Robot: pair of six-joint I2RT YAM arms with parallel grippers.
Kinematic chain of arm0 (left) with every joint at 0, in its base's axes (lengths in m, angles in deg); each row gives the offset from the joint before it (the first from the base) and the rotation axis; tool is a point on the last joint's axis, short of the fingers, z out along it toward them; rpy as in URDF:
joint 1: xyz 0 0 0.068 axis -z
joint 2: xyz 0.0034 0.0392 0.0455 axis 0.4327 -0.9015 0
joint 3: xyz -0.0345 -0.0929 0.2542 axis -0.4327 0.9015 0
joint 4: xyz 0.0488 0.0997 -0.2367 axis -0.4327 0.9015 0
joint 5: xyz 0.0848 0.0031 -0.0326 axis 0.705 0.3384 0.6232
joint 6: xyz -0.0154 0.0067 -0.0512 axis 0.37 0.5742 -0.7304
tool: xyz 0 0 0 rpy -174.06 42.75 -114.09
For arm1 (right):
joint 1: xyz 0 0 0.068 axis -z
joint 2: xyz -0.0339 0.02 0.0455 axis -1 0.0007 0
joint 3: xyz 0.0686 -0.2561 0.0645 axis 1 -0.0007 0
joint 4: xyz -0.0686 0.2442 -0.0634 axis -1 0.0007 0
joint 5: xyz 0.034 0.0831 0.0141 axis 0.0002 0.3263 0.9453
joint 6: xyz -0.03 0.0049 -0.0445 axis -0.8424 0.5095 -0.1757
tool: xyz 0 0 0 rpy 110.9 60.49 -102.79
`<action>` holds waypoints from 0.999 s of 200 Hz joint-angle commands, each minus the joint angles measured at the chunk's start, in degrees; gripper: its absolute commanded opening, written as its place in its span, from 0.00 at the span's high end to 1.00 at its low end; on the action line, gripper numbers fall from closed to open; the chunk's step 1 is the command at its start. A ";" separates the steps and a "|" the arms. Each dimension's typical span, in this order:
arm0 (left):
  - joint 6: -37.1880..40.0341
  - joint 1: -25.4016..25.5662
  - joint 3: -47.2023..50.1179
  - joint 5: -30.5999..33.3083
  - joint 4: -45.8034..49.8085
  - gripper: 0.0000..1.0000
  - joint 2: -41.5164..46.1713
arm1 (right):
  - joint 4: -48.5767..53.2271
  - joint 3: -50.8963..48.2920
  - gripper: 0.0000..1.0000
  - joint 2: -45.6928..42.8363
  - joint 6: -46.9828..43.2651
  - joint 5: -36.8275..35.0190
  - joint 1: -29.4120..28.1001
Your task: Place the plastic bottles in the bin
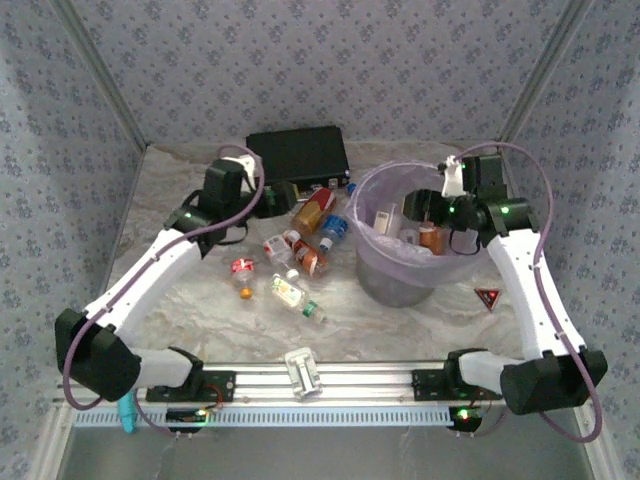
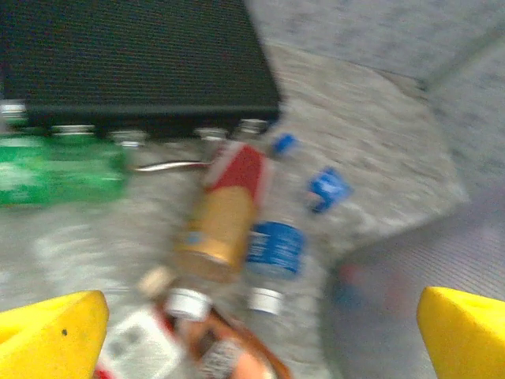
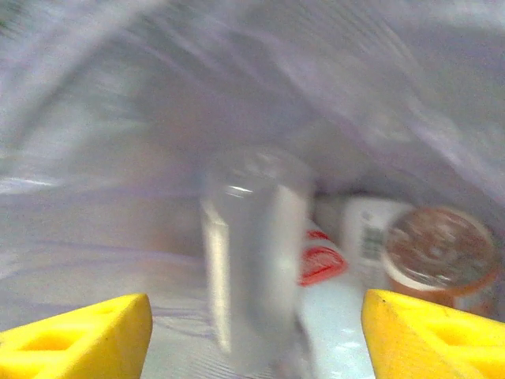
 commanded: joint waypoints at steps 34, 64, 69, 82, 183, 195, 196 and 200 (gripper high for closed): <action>-0.91 -9.64 -0.43 3.12 6.79 0.00 -6.64 | 3.64 7.23 0.18 -5.57 -0.60 4.59 -2.53; -7.54 -8.84 2.48 3.94 8.29 0.00 -7.03 | 3.35 6.82 0.17 -7.21 -0.33 2.11 -2.56; -8.53 -8.47 2.51 4.23 9.11 0.01 -7.40 | 3.28 6.81 0.17 -7.27 -0.33 1.74 -2.62; -10.35 -7.15 2.75 4.79 10.49 0.03 -8.56 | 3.02 6.57 0.17 -7.25 -0.41 1.55 -2.59; -21.76 4.11 4.63 4.88 6.71 0.11 -20.71 | 3.34 4.97 0.17 -8.57 -0.94 -0.13 -2.55; -22.19 4.89 4.56 4.76 6.56 0.11 -21.89 | 3.33 4.97 0.17 -8.66 -1.19 -0.40 -2.46; -22.23 4.96 4.59 4.73 6.56 0.11 -21.98 | 3.34 4.97 0.17 -8.66 -1.20 -0.42 -2.46; -22.40 5.13 4.66 4.52 6.41 0.12 -22.38 | 3.35 4.98 0.17 -8.66 -1.25 -0.51 -2.43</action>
